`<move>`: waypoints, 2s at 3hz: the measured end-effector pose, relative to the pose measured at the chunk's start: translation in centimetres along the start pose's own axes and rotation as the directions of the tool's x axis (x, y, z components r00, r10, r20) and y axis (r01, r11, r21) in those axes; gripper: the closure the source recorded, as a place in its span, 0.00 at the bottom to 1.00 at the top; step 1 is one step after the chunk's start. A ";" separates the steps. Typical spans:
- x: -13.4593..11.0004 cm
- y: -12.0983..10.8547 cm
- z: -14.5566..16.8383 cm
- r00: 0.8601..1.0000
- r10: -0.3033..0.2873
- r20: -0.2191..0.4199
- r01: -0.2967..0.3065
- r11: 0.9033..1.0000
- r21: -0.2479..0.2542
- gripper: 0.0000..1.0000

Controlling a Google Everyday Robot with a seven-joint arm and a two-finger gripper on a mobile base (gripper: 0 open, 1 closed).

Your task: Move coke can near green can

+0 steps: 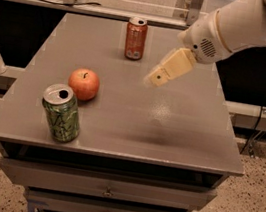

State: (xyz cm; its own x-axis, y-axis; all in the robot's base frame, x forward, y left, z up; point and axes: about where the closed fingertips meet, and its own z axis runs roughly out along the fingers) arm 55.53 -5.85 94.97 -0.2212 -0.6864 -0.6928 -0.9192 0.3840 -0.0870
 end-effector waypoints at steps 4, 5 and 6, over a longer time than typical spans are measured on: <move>-4.2 -3.5 7.4 0.989 0.022 0.149 -0.037 0.995 0.094 0.00; -4.5 -7.2 10.0 0.978 0.033 0.207 -0.060 0.990 0.126 0.00; -4.2 -10.2 12.1 0.967 0.062 0.245 -0.101 0.984 0.148 0.00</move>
Offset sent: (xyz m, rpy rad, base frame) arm 0.0257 0.0749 -0.0025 0.0966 0.0480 -0.1151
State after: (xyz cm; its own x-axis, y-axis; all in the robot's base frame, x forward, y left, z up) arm 69.75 0.60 90.09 -0.1914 -0.4886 -0.8513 -0.8337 0.5387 -0.1217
